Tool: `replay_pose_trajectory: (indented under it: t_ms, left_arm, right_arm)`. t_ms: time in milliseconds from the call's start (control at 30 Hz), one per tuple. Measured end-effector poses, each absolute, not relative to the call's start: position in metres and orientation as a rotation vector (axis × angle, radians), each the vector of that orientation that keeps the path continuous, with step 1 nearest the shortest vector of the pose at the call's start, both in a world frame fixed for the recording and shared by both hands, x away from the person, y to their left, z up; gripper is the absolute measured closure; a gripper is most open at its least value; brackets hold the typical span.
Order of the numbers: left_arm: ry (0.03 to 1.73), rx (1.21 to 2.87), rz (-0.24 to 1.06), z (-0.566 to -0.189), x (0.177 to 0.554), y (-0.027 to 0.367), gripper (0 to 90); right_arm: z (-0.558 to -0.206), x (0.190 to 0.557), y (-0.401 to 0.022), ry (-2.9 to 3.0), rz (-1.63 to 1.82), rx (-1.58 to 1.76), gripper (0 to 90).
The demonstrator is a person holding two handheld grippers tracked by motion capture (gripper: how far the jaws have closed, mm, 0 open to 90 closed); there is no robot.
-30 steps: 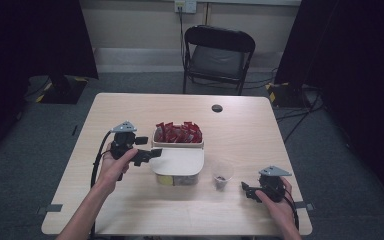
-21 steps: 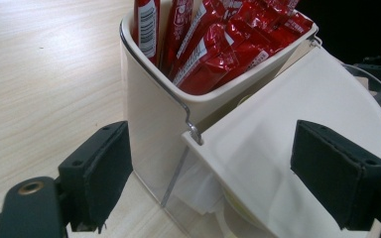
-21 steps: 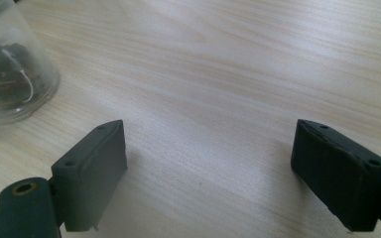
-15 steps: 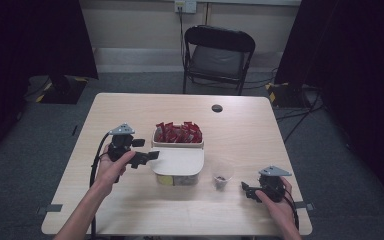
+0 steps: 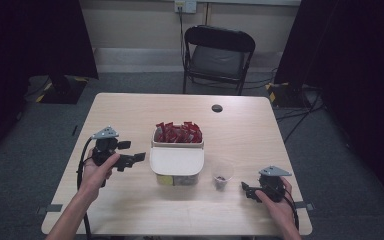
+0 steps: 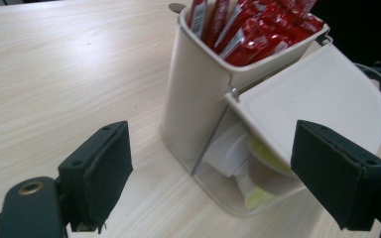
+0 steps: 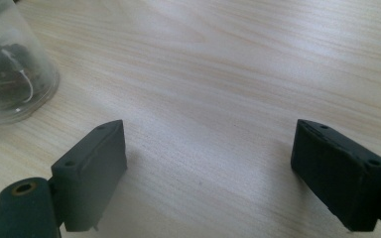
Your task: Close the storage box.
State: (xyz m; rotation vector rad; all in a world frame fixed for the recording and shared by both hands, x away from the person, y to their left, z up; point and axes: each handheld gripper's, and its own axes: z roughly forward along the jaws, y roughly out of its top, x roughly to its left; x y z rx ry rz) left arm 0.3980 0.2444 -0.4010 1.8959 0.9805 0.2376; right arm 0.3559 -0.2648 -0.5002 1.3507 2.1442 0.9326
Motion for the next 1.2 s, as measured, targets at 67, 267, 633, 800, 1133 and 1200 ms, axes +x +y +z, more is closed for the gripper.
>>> replay_pose_trajectory:
  t_ms: [67, 267, 633, 800, 1133, 1200]
  left_arm:
    - [1.002, 1.892, 0.248, -0.403, 0.397, 0.249, 15.8]
    - [1.059, 1.911, 0.3, -0.413, 0.391, 0.264, 15.8]
    - [1.142, 1.947, 0.345, -0.442, 0.38, 0.279, 15.8]
    - [1.19, 1.956, 0.343, -0.455, 0.371, 0.285, 15.8]
    - [1.229, 2.058, 0.357, -0.483, 0.366, 0.29, 16.5]
    - [1.235, 2.069, 0.364, -0.488, 0.365, 0.29, 16.7]
  right_arm:
    - [-0.5, 0.356, -0.265, 2.144, 0.933, 1.351, 13.6]
    - [-0.5, 0.356, -0.265, 2.144, 0.933, 1.351, 13.5]
    - [-0.5, 0.356, -0.265, 2.141, 0.93, 1.351, 13.6]
    - [-0.5, 0.356, -0.265, 2.141, 0.93, 1.352, 13.6]
    - [-0.5, 0.356, -0.265, 2.141, 0.93, 1.353, 13.5]
    - [-0.5, 0.356, -0.265, 2.141, 0.93, 1.352, 13.5]
